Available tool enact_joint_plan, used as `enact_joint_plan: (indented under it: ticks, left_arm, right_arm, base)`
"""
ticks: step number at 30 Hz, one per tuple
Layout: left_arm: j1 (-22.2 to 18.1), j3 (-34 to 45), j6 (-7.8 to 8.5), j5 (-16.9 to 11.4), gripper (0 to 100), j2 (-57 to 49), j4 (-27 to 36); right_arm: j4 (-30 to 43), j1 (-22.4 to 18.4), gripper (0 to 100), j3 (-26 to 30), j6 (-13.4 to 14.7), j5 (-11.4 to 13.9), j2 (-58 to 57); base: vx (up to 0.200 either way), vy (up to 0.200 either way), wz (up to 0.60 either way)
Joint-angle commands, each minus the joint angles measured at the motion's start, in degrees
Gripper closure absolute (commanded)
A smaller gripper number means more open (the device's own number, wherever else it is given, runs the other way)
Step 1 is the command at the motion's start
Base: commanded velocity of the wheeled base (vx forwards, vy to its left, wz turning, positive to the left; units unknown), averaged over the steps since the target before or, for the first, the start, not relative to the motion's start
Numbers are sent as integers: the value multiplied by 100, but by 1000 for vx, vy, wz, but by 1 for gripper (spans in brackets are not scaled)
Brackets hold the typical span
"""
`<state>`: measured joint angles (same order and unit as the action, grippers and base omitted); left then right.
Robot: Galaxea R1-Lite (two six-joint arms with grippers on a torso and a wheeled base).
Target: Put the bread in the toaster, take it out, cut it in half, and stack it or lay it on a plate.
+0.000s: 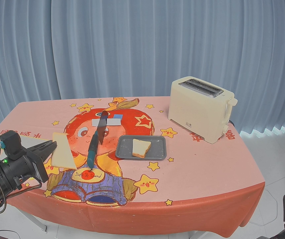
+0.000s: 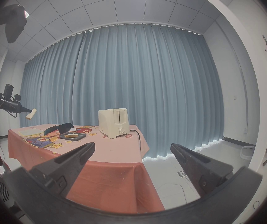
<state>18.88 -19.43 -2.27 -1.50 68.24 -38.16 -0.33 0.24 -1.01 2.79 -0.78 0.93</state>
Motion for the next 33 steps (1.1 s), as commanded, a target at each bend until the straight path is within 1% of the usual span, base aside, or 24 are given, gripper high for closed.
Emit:
enact_joint_plan:
  ticks: [1, 2, 4, 6, 8, 10, 12, 16, 23, 24, 25, 29, 33]
  left_arm:
    - [370, -70, 7, -114, 100, 49, 10]
    - [511, -140, 7, -87, 100, 58, 45]
    - [608, -324, 16, -87, 100, 137, 186]
    - [608, -474, 16, -96, 100, 260, 335]
    - [643, -799, 33, -114, 100, 471, 634]
    - [845, -1028, 60, -114, 100, 541, 827]
    - [1038, -1274, 51, -114, 100, 655, 1073]
    - [1100, -1792, 51, -140, 100, 1007, 1469]
    - [1100, -2240, 51, -149, 100, 1578, 1522]
    - [1091, -2372, 42, -149, 100, 1815, 1513]
    - [1091, -2425, 16, -149, 100, 1894, 1513]
    - [1109, -2689, -2, -158, 100, 2281, 1513]
    - [1109, -2908, -2, -281, 100, 2492, 1513]
  right_arm:
    - [-2, 2, 0, 101, 2, -1, -93]
    - [-2, 2, 0, 101, 2, -1, -93]
    - [-2, 2, 0, 101, 2, -1, -93]
    - [-2, 2, 0, 101, 2, -1, -93]
    - [-2, 2, 0, 101, 2, -1, -93]
    - [-2, 2, 0, 101, 2, -1, -93]
    - [-2, 2, 0, 101, 2, -1, -93]
    - [-2, 2, 0, 101, 2, -1, -93]
    - [-2, 2, 0, 101, 2, -1, -93]
    - [-2, 2, 0, 101, 2, -1, -93]
    - [-2, 2, 0, 101, 2, -1, -93]
    - [-2, 2, 0, 101, 2, -1, -93]
    - [-2, 2, 0, 101, 2, -1, -93]
  base:
    - [0, 0, 0]
    - [0, 0, 0]
    - [0, 0, 0]
    - [0, 0, 0]
    - [0, 0, 0]
    - [0, 0, 0]
    - [0, 0, 0]
    - [0, 0, 0]
    - [0, 0, 0]
    - [0, 0, 0]
    - [0, 0, 0]
    - [0, 0, 0]
    - [0, 0, 0]
